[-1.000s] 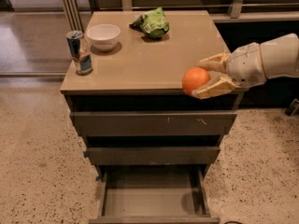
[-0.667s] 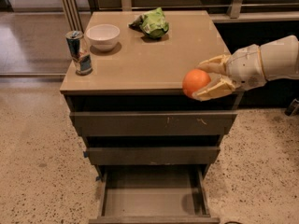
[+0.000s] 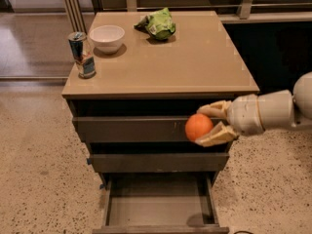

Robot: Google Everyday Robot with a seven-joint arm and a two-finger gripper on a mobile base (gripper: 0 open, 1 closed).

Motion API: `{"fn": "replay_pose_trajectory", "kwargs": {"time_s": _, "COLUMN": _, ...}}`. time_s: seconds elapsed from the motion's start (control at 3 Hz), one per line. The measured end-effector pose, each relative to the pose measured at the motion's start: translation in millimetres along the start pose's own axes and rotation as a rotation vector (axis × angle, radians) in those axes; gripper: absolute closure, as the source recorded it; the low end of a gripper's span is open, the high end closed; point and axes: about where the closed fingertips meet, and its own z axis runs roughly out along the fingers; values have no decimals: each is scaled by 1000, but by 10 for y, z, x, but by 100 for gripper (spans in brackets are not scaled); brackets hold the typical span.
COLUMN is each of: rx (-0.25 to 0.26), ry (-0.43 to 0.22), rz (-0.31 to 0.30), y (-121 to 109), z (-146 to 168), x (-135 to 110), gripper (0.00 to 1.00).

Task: Place orange into bottom drawer

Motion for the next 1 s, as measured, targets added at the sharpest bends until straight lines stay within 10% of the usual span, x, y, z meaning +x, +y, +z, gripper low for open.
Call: {"fn": "replay_pose_trajectory", "kwargs": {"time_s": 1.0, "rx": -188, "ry": 37, "rz": 159, "y": 1185, "z": 1373, "x": 2177, "gripper": 100}}
